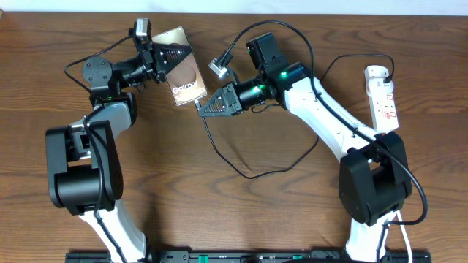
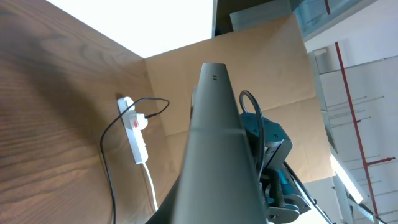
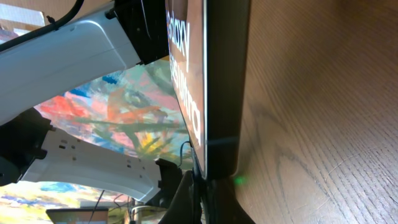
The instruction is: Plug charger to phone and switch on socket
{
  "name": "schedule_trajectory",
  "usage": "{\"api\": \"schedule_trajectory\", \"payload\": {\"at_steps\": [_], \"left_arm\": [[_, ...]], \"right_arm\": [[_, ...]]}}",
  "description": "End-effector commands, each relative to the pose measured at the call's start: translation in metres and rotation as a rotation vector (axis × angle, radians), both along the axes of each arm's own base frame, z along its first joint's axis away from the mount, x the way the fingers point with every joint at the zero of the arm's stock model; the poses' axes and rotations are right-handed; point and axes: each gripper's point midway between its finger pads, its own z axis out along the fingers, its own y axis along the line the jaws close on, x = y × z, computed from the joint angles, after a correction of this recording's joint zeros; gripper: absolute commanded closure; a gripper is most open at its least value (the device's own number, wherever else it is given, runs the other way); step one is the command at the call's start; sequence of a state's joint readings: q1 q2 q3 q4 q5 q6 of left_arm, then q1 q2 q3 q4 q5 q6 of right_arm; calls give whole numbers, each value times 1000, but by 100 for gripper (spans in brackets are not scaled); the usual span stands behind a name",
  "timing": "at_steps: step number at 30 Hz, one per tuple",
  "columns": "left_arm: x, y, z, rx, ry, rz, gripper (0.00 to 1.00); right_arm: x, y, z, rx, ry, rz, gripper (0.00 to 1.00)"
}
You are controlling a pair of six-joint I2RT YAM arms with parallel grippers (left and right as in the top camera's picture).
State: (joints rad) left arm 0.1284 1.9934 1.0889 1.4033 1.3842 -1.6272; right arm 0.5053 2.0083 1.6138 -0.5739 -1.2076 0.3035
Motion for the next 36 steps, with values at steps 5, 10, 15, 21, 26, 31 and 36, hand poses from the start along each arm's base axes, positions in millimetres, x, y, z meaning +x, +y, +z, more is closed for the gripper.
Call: {"api": "schedule_trajectory", "payload": {"at_steps": [5, 10, 15, 21, 26, 31, 36], "left_arm": [[2, 1, 14, -10, -34, 24, 93], [1, 0, 14, -9, -34, 21, 93], [-1, -3, 13, -6, -34, 9, 93], [-2, -9, 13, -4, -41, -3, 93], [-3, -11, 13, -4, -41, -8, 93], [-3, -11, 13, -4, -41, -9, 93], [-3, -12, 13, -2, -41, -14, 93]], "right_arm": [[-6, 5, 0, 6, 9, 19, 99], [-5, 6, 1, 9, 3, 19, 99], [-4, 6, 2, 13, 1, 16, 99], [-4, 6, 2, 13, 1, 16, 99], [-4, 6, 1, 9, -1, 13, 99], [-3, 6, 1, 8, -2, 11, 99], [2, 2, 1, 8, -1, -2, 99]]}}
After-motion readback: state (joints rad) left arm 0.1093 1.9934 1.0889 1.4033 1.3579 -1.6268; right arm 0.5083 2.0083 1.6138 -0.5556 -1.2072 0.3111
